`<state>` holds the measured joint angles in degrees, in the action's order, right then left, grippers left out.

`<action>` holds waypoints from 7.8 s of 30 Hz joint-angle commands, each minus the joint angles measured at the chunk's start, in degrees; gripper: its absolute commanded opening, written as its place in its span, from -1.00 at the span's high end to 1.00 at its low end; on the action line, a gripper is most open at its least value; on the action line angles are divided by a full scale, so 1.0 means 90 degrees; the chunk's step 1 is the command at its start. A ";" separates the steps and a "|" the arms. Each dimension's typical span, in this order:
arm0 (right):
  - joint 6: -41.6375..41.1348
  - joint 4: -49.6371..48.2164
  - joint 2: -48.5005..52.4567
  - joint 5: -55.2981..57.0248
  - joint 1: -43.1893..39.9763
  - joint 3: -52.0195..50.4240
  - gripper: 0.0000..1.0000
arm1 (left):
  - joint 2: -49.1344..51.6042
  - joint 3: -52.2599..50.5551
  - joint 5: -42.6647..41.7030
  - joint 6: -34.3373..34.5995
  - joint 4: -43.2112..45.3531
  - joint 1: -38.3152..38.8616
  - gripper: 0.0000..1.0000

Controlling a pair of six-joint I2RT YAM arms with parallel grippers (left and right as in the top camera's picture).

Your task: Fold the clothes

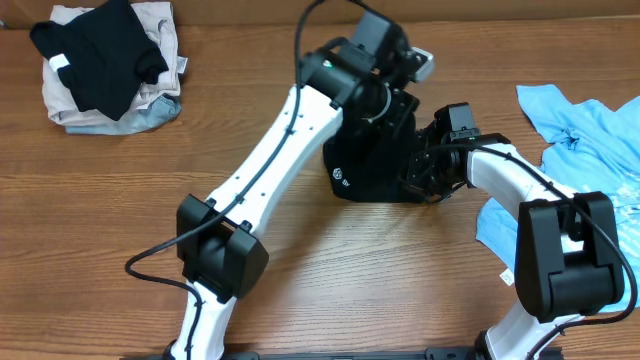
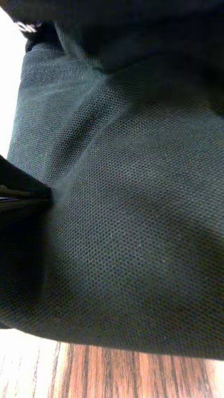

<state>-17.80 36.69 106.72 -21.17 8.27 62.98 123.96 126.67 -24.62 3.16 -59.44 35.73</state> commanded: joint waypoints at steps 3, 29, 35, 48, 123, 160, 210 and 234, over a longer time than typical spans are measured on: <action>-0.0010 0.0066 -0.0170 -0.0255 -0.0226 0.0170 0.92 | -0.0248 0.0146 0.0138 0.0367 0.0085 0.0007 0.92; 0.2433 0.2674 -0.0763 -0.0274 -0.0714 0.3317 -0.25 | -0.0250 0.1117 0.0066 0.0622 0.0350 -0.2057 -1.00; 0.3257 0.2518 0.0175 -0.0257 0.0129 0.3317 -0.60 | -0.0248 0.1042 0.0100 0.0177 -0.0568 -0.2992 -1.00; 0.3531 0.2113 0.1015 0.0107 0.0364 0.3320 -0.36 | -0.0240 0.0556 0.0406 -0.0335 -0.0848 -0.3259 -1.00; 0.1025 0.3449 0.0197 0.0544 -0.2106 0.3446 -0.91 | 0.1967 -0.0777 0.1846 -0.3470 -0.0848 -0.0214 -1.00; 0.0998 0.3135 0.0199 0.0561 -0.2093 0.3444 -0.95 | 0.2030 0.1596 0.1753 -0.0651 -0.1229 -0.1234 -1.00; 0.1022 0.3062 0.0199 0.0563 -0.2093 0.3427 -1.00 | 0.1579 0.2739 0.4945 0.0007 -0.1651 -0.1722 0.92; 0.1020 0.2943 0.0199 0.0559 -0.2093 0.3427 -1.00 | 0.0432 0.4425 0.4945 -0.1892 -0.0624 -0.5795 0.92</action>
<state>-8.78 63.13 110.15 -16.25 -10.55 92.75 128.42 164.97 18.92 -7.68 -67.20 -13.69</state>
